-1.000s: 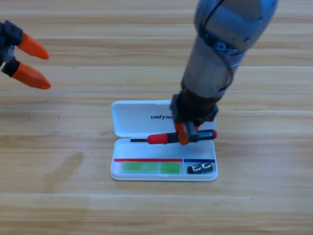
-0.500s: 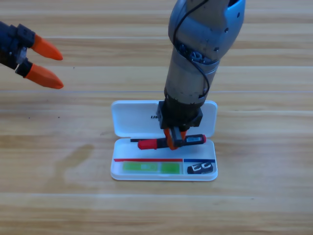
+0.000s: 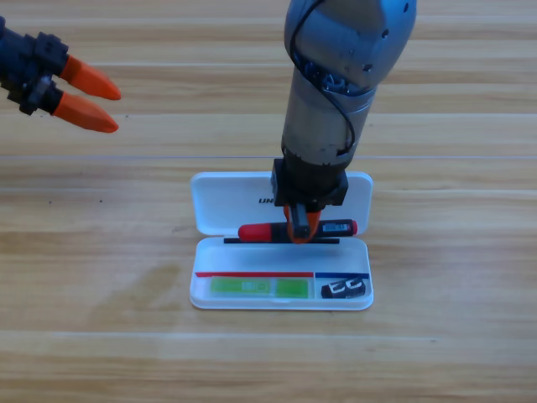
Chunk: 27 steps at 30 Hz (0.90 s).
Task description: Clean up eraser and pencils
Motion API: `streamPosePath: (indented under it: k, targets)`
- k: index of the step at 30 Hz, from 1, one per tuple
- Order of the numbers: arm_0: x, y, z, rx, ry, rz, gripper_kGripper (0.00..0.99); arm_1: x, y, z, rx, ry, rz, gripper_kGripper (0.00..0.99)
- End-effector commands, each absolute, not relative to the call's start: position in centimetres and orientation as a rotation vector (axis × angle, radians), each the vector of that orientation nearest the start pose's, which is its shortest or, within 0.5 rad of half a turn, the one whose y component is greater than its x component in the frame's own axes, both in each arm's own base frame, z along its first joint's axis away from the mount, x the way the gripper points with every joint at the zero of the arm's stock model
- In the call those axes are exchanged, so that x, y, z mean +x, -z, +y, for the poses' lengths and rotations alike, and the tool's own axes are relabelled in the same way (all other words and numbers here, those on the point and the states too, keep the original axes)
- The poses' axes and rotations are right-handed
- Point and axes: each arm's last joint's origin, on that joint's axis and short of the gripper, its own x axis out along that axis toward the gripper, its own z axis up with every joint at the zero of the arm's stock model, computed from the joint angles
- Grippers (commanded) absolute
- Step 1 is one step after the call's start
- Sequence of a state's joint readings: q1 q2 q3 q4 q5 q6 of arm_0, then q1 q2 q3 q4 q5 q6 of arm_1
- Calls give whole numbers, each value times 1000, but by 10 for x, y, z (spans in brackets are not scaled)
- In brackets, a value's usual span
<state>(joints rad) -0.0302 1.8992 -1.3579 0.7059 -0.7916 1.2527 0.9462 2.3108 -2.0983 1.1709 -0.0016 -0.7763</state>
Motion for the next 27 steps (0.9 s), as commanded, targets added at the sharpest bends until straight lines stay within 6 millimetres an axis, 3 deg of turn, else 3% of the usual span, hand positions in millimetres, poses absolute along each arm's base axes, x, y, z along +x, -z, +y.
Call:
streamPosePath:
  k: [1,4,10,14,26,27]
  targets:
    - [363,-258,-48,566,1320,556,370,277,-218,407,-1305,-1296,1040,0]
    - [363,-257,-50,575,1330,550,224,277,-217,409,-1305,-1293,1046,0]
    - [365,-253,-55,570,1346,560,129,275,-213,413,-1303,-1291,1055,0]
    - [370,-246,-58,528,1345,598,0,276,-212,414,-1306,-1285,1060,0]
    - [377,-242,-63,474,1329,647,0,277,-207,415,-1316,-1273,1070,3]
    - [378,-242,-63,472,1329,649,0,278,-207,415,-1317,-1272,1067,72]
